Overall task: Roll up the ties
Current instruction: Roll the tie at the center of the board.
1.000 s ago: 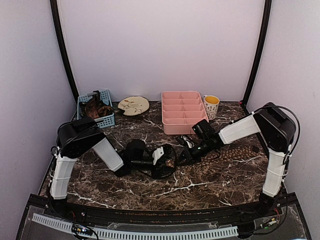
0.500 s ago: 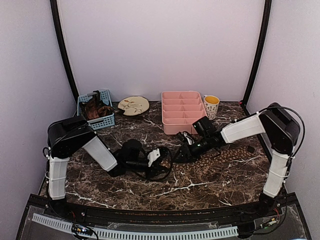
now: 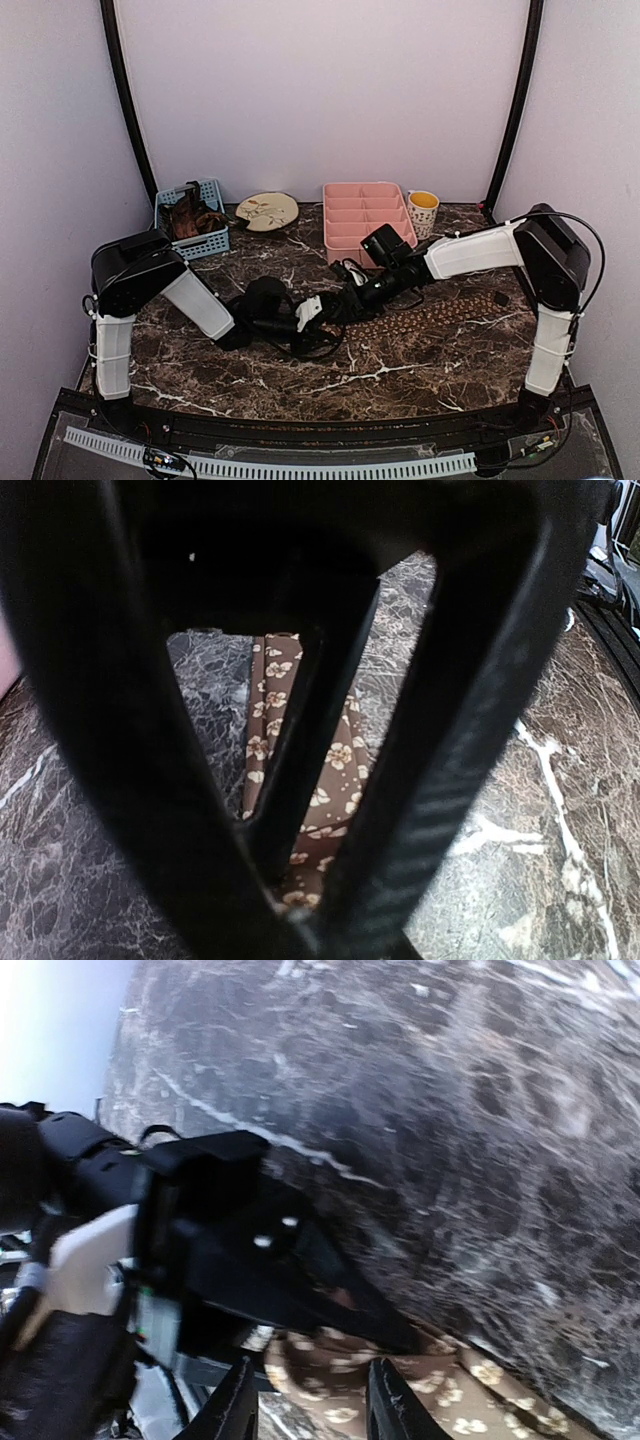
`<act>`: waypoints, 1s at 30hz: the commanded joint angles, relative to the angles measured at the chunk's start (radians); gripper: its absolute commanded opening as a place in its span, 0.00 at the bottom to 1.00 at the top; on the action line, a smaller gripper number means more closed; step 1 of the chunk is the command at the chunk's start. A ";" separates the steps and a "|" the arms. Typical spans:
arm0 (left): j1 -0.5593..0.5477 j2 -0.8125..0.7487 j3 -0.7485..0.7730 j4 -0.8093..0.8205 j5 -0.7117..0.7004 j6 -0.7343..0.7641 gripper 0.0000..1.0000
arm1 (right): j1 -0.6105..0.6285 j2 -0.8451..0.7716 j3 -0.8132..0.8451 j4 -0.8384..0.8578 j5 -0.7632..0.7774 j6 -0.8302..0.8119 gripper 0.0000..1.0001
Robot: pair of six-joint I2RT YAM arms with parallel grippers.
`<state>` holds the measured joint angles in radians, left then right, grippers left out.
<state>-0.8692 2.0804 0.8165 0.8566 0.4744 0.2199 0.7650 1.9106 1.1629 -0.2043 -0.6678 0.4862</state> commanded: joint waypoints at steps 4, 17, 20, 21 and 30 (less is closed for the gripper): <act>-0.004 0.020 -0.013 -0.171 -0.038 -0.016 0.24 | 0.010 -0.007 0.021 -0.104 0.113 -0.028 0.38; -0.004 0.023 -0.003 -0.185 -0.034 -0.009 0.24 | 0.016 0.026 0.032 -0.058 0.068 -0.009 0.09; -0.004 0.024 0.001 -0.186 -0.031 -0.007 0.25 | 0.009 0.027 0.019 -0.056 0.061 -0.014 0.00; -0.004 0.023 0.001 -0.187 -0.029 -0.007 0.25 | 0.005 0.028 0.012 -0.049 0.054 -0.014 0.00; -0.002 -0.052 -0.059 -0.045 -0.031 -0.040 0.64 | -0.050 0.020 -0.102 0.032 0.037 -0.030 0.00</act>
<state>-0.8692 2.0686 0.8097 0.8474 0.4667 0.2043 0.7441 1.9152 1.1164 -0.2203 -0.6205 0.4751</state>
